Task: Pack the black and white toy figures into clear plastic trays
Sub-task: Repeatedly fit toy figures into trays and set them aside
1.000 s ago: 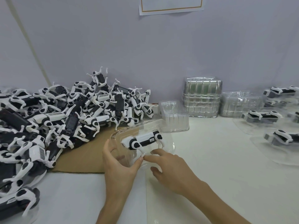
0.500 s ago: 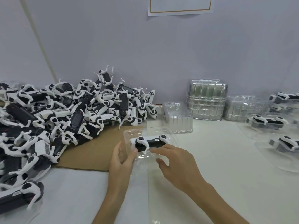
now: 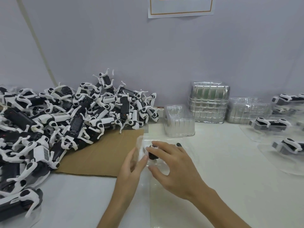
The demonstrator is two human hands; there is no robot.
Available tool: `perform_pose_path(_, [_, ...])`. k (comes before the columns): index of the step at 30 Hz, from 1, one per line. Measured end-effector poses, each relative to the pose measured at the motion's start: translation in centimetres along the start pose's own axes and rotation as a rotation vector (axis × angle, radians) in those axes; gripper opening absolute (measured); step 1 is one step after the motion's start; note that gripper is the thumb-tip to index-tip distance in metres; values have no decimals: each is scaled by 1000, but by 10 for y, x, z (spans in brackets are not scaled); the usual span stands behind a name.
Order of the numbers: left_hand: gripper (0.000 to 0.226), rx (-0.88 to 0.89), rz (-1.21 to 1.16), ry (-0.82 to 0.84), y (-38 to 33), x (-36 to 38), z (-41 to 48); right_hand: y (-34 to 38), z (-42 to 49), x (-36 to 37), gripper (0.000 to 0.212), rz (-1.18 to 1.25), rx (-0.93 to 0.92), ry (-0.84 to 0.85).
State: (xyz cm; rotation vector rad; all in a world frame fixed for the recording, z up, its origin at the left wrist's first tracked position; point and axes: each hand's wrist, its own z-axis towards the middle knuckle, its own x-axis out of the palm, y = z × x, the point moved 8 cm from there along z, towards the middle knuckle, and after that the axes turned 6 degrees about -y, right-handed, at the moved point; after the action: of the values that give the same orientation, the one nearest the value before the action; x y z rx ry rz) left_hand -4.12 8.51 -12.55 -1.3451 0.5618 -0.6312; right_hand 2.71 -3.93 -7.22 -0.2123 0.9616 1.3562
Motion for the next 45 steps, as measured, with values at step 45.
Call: perform_pose_path(45, [24,60,244,34,9,10,0,-208,29,-60,58,-407,570,-3])
